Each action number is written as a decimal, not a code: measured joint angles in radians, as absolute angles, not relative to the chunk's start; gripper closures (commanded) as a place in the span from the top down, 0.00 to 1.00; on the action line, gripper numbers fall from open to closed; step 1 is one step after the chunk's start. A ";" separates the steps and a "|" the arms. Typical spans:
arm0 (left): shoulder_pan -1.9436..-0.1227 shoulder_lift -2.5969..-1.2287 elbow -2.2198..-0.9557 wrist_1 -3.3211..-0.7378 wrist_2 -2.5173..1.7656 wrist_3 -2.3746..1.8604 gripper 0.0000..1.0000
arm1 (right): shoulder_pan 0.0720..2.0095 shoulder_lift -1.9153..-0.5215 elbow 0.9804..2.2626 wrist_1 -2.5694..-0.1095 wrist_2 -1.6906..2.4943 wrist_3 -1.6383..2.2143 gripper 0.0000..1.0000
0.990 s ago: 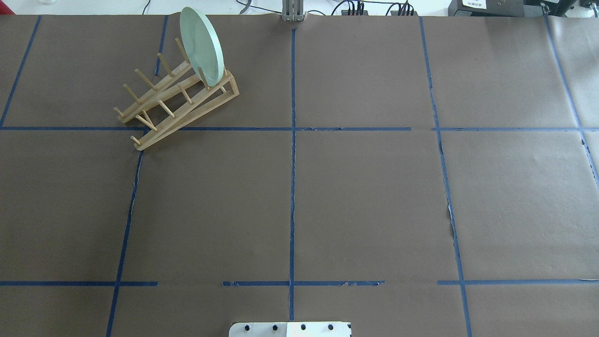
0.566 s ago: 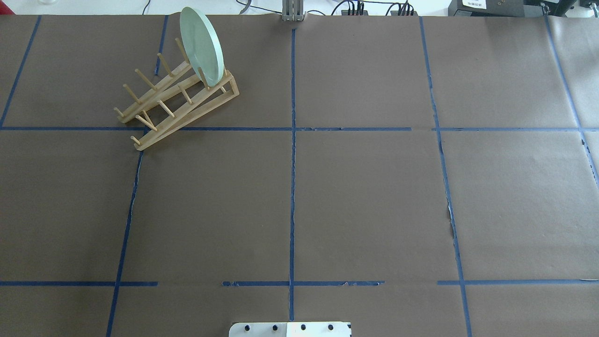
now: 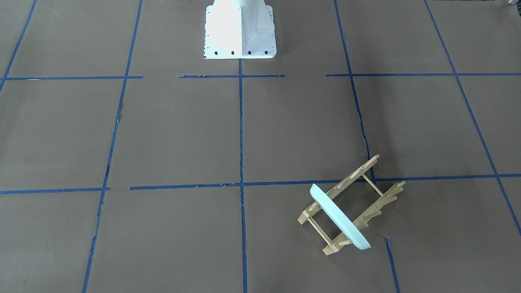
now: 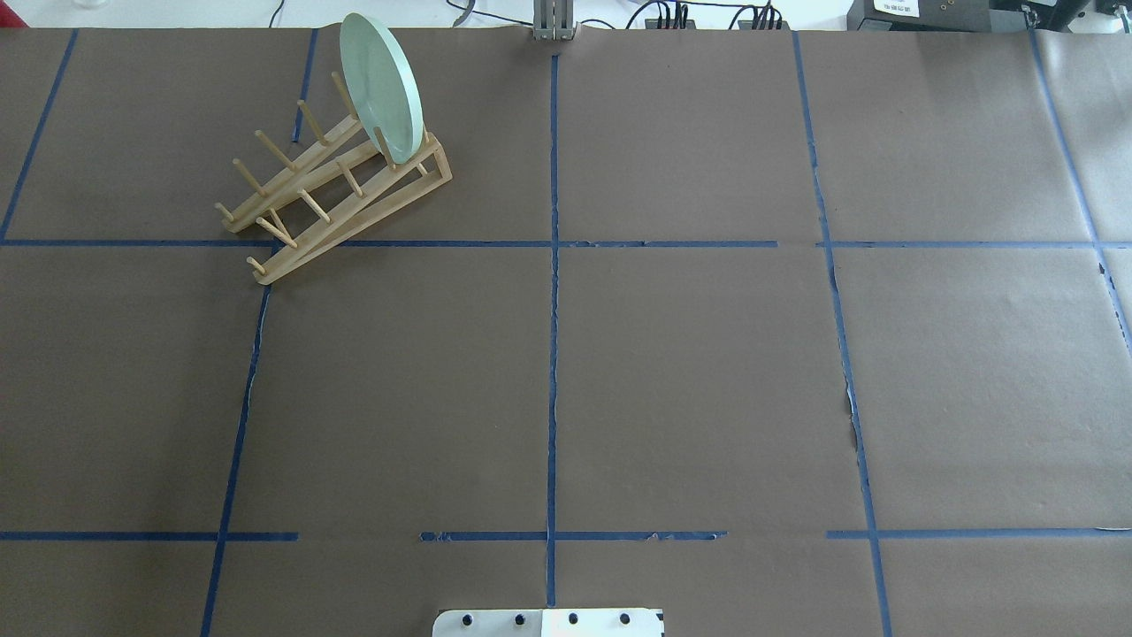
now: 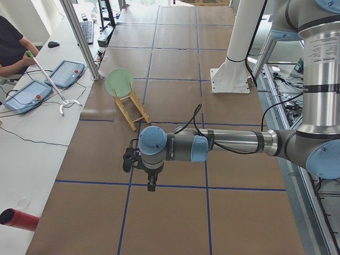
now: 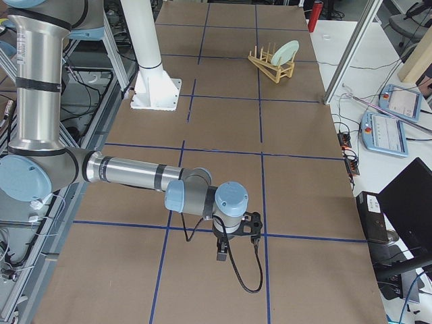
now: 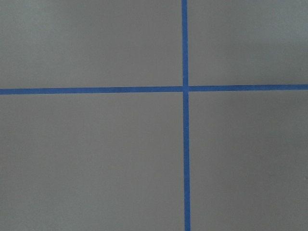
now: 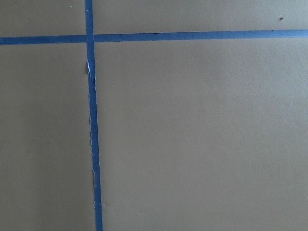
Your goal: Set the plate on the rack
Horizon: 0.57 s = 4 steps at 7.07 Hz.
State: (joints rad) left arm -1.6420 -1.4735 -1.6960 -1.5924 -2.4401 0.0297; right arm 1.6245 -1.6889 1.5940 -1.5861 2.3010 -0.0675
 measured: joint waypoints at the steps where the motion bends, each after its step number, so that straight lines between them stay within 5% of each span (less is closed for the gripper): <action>1: -1.642 -1.474 -1.692 -1.586 -2.451 0.030 1.00 | 1.624 -1.689 1.594 -1.586 2.301 -0.067 1.00; 4: -1.640 -1.480 -1.721 -1.517 -2.443 0.030 1.00 | 1.624 -1.689 1.595 -1.586 2.301 -0.067 1.00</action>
State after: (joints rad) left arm -1.6399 -1.4804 -1.7205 -1.5169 -2.4428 0.0301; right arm 1.6245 -1.6889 1.5949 -1.5861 2.3010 -0.0675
